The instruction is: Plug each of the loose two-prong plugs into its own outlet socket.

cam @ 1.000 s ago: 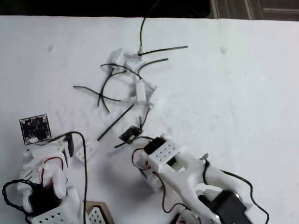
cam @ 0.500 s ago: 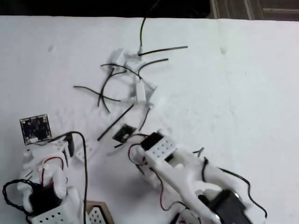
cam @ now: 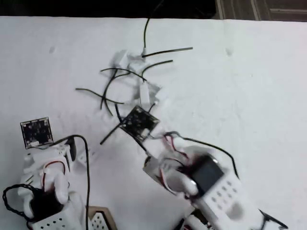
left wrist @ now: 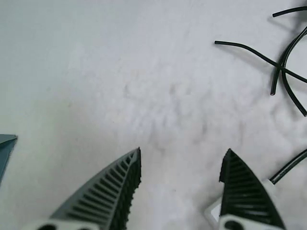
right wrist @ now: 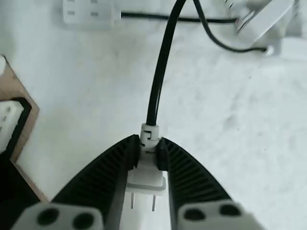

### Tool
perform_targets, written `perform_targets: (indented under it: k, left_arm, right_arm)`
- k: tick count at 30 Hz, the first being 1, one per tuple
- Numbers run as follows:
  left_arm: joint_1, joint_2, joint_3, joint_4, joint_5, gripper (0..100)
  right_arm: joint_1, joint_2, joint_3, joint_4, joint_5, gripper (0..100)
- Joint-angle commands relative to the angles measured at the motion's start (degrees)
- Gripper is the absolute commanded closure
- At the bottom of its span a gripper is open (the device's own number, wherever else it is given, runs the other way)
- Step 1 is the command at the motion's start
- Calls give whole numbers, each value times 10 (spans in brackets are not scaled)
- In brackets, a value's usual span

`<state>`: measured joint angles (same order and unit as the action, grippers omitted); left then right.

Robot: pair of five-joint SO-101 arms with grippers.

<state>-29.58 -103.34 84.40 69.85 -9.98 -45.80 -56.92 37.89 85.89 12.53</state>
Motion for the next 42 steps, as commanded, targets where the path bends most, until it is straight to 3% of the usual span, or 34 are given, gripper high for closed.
perform_targets:
  k: [1,14,20,30,36,42]
  left_arm:
    - [-4,-4,-2,-13,5,730]
    - [-4,-4,-2,-13,4,730]
    - [-4,-4,-2,-13,4,730]
    - [-4,-4,-2,-13,4,730]
    - [-4,-4,2,-13,4,729]
    - [-4,-4,2,-13,4,729]
  right_arm:
    - [-1,-51,-58,5,1,981]
    - [5,-76,-144,-22,2,981]
    - [53,-75,-135,-72,4,981]
    - [59,-75,98,-290,5,981]
    - [73,-74,237,-425,42,981]
    - [124,9,271,-494,44,981]
